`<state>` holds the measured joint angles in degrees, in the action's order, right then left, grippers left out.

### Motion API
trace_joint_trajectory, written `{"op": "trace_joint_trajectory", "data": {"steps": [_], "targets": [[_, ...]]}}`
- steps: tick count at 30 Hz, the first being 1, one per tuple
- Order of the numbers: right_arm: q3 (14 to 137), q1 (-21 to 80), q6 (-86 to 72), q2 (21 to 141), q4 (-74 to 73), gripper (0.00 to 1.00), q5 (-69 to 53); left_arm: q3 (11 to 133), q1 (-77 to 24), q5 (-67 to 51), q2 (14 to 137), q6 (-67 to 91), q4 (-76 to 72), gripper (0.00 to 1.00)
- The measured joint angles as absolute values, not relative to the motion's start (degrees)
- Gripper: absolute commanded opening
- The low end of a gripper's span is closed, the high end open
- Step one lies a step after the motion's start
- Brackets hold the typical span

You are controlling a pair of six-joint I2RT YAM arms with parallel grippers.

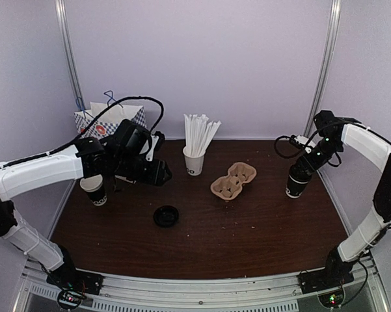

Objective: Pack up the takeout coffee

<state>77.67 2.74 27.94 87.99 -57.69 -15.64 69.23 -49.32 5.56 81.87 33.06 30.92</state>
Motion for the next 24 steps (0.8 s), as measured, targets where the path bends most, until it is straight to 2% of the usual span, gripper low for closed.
{"op": "trace_joint_trajectory", "data": {"steps": [7, 12, 13, 15, 21, 22, 23, 24], "targets": [[78.0, -3.2, 26.2, 93.1, -54.8, 0.71, -16.5, 75.5, -46.7, 2.0, 87.6, 26.1, 36.9, 0.51], [78.0, -3.5, 25.3, 93.8, -53.9, 0.82, -17.1, 81.4, -46.7, 1.1, 93.0, 19.6, 42.9, 0.53], [78.0, -3.5, 25.1, 93.9, -53.9, 0.89, -17.2, 83.1, -46.7, 1.1, 94.1, 18.5, 44.1, 0.53], [78.1, -3.5, 24.7, 93.9, -54.0, 0.98, -17.7, 85.9, -46.4, 1.0, 96.1, 16.6, 45.6, 0.54], [78.9, -3.6, 23.0, 91.0, -54.7, 1.0, -19.5, 88.6, -45.8, -3.5, 102.4, 11.8, 49.9, 0.58], [79.3, -3.6, 22.7, 90.3, -55.0, 1.0, -19.8, 88.6, -45.8, -4.5, 103.6, 11.3, 50.5, 0.63], [79.6, -3.6, 22.4, 89.6, -55.0, 1.0, -20.4, 88.6, -45.8, -5.5, 104.8, 10.8, 50.9, 0.81], [79.9, -3.6, 22.1, 88.8, -55.0, 1.0, -21.1, 88.6, -45.8, -6.4, 106.0, 10.2, 51.1, 0.94]]}}
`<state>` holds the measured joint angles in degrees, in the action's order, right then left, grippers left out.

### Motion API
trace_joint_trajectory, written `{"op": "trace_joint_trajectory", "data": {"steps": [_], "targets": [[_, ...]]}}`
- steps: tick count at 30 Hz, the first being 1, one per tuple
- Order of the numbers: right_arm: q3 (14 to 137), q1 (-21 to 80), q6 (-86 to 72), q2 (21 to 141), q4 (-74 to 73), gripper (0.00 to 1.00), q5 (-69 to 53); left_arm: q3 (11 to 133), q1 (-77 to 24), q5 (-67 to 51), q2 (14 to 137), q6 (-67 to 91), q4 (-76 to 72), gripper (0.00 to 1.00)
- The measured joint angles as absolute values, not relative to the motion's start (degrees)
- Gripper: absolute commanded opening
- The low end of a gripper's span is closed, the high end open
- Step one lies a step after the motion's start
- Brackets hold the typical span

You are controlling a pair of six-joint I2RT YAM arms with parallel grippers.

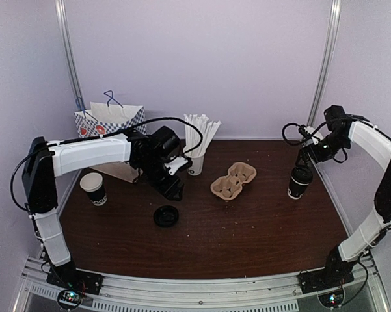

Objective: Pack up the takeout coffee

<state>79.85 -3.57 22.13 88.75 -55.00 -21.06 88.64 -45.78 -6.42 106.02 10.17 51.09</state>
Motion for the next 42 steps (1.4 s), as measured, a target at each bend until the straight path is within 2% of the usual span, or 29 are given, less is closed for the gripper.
{"op": "trace_joint_trajectory", "data": {"steps": [1, 5, 11, 18, 26, 42], "targets": [[80.0, -3.6, 21.8, 87.8, -55.0, 1.0, -21.7, 88.6, -45.8, -7.2, 107.1, 9.3, 51.1, 0.97], [80.2, -3.6, 20.4, 85.2, -54.7, 1.0, -24.4, 90.3, -45.8, -10.2, 113.1, 7.7, 50.9, 0.95], [80.2, -3.6, 19.9, 85.2, -54.7, 0.99, -26.2, 95.0, -46.1, -10.9, 120.6, 5.1, 49.7, 0.76], [80.2, -3.6, 19.5, 85.1, -54.7, 0.99, -27.4, 95.3, -46.5, -9.4, 122.0, 2.9, 49.6, 0.66], [79.7, -3.6, 19.5, 84.8, -54.5, 0.99, -29.2, 86.9, -46.5, -6.0, 119.6, 3.2, 49.8, 0.65], [78.0, -3.6, 19.5, 84.5, -54.1, 0.98, -32.1, 60.6, -43.5, 6.8, 100.8, 9.5, 52.4, 0.66]]}}
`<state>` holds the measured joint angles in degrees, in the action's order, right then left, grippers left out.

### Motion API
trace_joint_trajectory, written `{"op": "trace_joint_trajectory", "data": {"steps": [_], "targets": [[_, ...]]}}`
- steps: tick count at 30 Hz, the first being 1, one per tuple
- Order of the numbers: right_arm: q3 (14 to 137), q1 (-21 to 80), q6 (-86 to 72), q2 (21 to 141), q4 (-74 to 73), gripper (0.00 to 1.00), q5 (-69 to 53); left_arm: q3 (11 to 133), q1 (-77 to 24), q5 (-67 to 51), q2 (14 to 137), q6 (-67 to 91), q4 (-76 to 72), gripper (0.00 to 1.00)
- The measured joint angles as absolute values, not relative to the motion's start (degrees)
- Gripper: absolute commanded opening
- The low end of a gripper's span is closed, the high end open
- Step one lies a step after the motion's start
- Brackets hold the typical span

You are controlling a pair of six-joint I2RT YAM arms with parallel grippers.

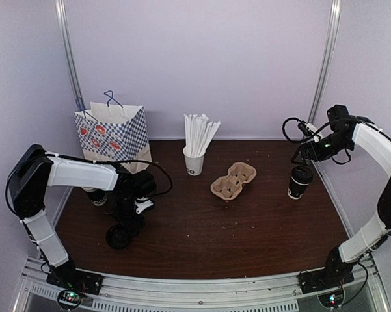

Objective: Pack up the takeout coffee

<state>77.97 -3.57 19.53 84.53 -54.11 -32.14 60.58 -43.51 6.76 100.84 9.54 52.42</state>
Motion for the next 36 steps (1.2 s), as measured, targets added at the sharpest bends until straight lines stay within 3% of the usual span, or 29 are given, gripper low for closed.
{"op": "trace_joint_trajectory", "data": {"steps": [5, 8, 12, 18, 22, 25, 27, 29, 32, 36], "targets": [[77.9, -3.6, 19.5, 84.5, -54.1, 0.98, -32.9, 59.0, -39.6, 8.9, 96.6, 11.8, 54.1, 0.72], [77.7, -3.6, 19.5, 84.3, -54.2, 0.98, -33.2, 65.1, -39.1, 9.6, 94.5, 11.9, 55.8, 0.78], [77.7, -3.6, 19.5, 83.6, -54.2, 0.98, -33.3, 84.6, -38.5, 8.9, 94.9, 10.2, 58.9, 0.76], [77.7, -3.6, 19.0, 83.5, -54.1, 0.97, -33.7, 125.6, -36.8, 12.3, 104.7, 6.5, 63.4, 0.7], [77.7, -3.6, 18.9, 83.5, -54.1, 0.97, -33.8, 140.4, -33.9, 15.3, 113.3, 7.0, 67.1, 0.63], [77.5, -3.6, 18.9, 83.3, -54.1, 0.97, -33.7, 142.5, -30.5, 16.3, 117.8, 8.7, 68.3, 0.59], [77.1, -3.6, 18.8, 82.9, -54.1, 0.97, -33.7, 141.7, -28.3, 16.7, 120.3, 9.7, 68.9, 0.51], [76.7, -3.6, 18.8, 82.6, -54.1, 0.97, -33.7, 140.8, -26.4, 16.3, 122.0, 10.7, 69.4, 0.36], [76.1, -3.6, 18.8, 82.4, -54.1, 0.96, -33.7, 139.6, -24.4, 15.2, 122.8, 11.6, 69.8, 0.01], [75.1, -3.6, 18.6, 82.2, -53.6, 0.96, -33.8, 138.7, -23.8, 12.5, 122.5, 12.2, 70.0, 0.0]]}}
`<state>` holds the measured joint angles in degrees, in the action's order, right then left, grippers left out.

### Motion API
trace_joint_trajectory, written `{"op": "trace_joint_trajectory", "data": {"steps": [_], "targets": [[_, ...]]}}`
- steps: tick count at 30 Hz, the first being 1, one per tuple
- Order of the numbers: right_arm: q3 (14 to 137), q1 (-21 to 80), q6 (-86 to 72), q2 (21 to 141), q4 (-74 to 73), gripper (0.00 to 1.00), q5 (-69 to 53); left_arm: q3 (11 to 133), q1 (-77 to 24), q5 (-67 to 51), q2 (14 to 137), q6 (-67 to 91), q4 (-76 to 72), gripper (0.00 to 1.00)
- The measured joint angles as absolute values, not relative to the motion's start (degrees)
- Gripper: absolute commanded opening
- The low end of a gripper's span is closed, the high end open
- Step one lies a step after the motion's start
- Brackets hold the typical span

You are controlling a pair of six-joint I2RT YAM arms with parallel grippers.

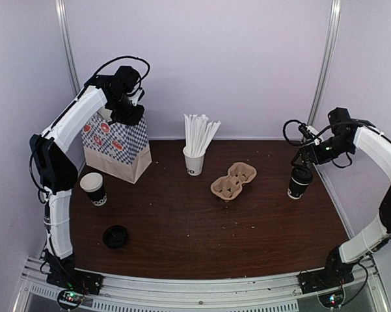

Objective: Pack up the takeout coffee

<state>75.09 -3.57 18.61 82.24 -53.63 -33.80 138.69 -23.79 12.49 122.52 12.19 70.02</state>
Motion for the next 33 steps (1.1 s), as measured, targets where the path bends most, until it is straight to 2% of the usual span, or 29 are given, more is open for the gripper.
{"op": "trace_joint_trajectory", "data": {"steps": [6, 17, 29, 30, 32, 33], "targets": [[74.6, -3.6, 18.4, 82.2, -53.0, 0.96, -34.1, 135.5, -26.8, 7.9, 118.7, 13.9, 70.3, 0.0], [74.6, -3.6, 18.0, 82.2, -52.9, 0.95, -36.1, 123.0, -40.6, 5.2, 101.6, 19.2, 71.4, 0.0], [74.8, -3.6, 18.0, 77.5, -54.2, 0.93, -38.4, 117.4, -57.2, 5.5, 99.9, 26.0, 70.0, 0.0], [74.9, -3.6, 18.1, 77.1, -54.5, 0.93, -38.6, 117.5, -58.5, 5.5, 100.1, 26.4, 69.5, 0.07], [74.9, -3.6, 18.3, 76.4, -55.0, 0.93, -38.9, 117.9, -60.8, 5.4, 101.0, 27.2, 68.7, 0.33], [74.9, -3.6, 18.4, 76.1, -55.3, 0.93, -39.0, 118.1, -61.7, 5.3, 101.6, 27.3, 68.5, 0.41]]}}
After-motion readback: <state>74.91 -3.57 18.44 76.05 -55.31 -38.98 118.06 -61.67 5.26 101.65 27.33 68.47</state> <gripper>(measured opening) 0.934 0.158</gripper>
